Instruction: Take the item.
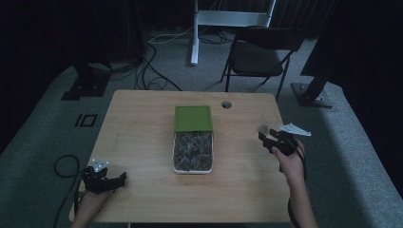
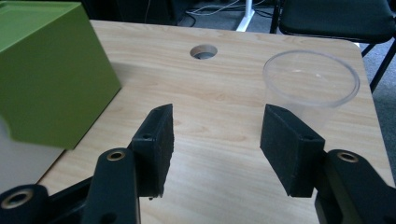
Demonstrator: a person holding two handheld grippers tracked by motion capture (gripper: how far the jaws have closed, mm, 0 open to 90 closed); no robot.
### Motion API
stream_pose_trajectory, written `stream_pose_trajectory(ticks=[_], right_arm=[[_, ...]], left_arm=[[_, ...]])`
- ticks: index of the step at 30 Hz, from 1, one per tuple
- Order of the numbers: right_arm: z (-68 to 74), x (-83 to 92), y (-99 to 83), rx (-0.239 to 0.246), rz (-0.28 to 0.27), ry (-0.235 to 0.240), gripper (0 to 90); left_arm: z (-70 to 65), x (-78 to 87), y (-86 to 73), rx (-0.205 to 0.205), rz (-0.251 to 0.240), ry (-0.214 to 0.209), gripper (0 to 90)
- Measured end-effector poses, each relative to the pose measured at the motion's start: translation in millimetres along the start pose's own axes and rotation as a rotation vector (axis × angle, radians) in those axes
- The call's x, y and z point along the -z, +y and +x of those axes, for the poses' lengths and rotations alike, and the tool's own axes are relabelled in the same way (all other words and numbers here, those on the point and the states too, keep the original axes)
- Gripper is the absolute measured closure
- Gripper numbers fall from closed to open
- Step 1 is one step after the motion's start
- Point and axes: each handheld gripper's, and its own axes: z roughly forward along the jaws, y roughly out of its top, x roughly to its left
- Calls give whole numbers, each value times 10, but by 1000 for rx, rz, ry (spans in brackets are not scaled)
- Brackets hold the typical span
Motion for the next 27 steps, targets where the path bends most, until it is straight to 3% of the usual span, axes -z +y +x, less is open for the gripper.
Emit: stream_pose_trajectory(ticks=[17, 27], right_arm=[[37, 28, -458, -18, 16, 19, 341], [37, 39, -641, 2, 64, 27, 295]], left_arm=[[0, 0, 0, 0, 0, 0, 23], [4, 2, 0, -5, 3, 0, 22]])
